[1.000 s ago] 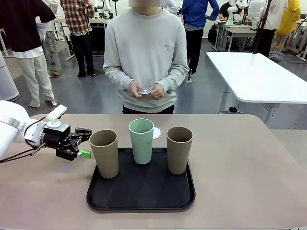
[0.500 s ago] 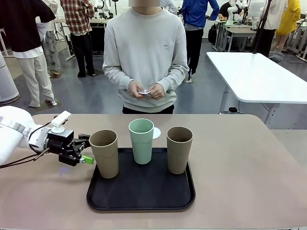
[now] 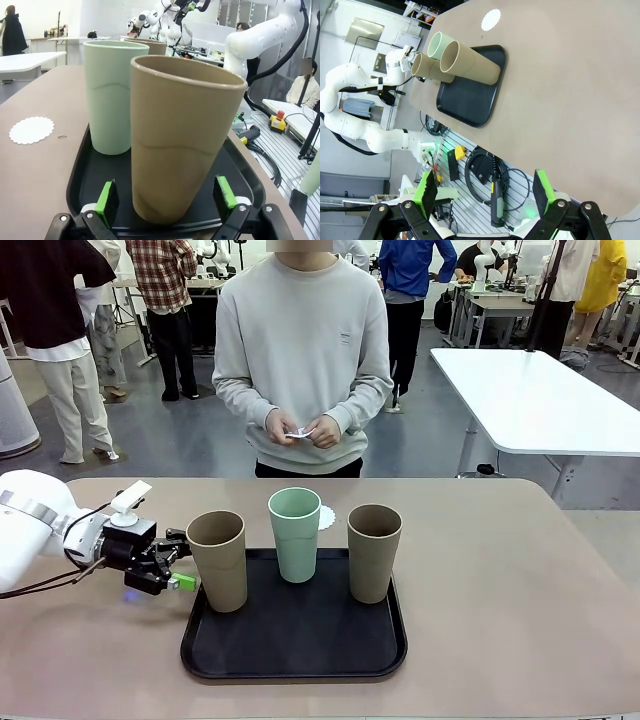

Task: Place coasters on the table and set cups on them.
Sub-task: Pick up one Reusable plastic cup and place it on a coaster set by the human.

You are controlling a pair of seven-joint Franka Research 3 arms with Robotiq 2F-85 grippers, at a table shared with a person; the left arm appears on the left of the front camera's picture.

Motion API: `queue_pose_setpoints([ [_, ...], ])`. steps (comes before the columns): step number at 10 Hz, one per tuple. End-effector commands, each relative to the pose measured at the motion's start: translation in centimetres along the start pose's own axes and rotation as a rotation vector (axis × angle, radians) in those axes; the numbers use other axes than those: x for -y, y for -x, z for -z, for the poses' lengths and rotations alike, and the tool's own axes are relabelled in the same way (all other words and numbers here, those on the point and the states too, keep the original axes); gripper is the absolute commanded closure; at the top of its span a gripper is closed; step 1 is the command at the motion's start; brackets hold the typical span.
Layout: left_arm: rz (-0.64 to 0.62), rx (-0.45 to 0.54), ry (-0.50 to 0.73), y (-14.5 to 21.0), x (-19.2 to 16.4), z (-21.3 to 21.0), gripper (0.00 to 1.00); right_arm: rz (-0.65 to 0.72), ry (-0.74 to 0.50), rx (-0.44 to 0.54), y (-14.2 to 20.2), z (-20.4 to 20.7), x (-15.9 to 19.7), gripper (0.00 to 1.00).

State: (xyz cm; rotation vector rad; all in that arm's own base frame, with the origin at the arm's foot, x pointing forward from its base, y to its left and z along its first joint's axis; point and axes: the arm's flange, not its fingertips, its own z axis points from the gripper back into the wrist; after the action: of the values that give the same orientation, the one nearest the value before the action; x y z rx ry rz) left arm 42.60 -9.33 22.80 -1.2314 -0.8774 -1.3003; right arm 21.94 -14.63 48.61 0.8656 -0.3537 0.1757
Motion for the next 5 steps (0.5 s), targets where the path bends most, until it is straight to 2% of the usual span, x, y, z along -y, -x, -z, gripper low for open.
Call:
queue_pose_setpoints([
  [1,-0.010,-0.020,0.033,0.10,-0.50,0.76,0.00,0.000,-0.013,0.003,-0.06,0.06,0.00,0.00],
  [5,0.000,-0.018,0.037,0.47,-1.02,1.25,0.00,0.000,-0.013,0.003,-0.06,0.06,0.00,0.00],
])
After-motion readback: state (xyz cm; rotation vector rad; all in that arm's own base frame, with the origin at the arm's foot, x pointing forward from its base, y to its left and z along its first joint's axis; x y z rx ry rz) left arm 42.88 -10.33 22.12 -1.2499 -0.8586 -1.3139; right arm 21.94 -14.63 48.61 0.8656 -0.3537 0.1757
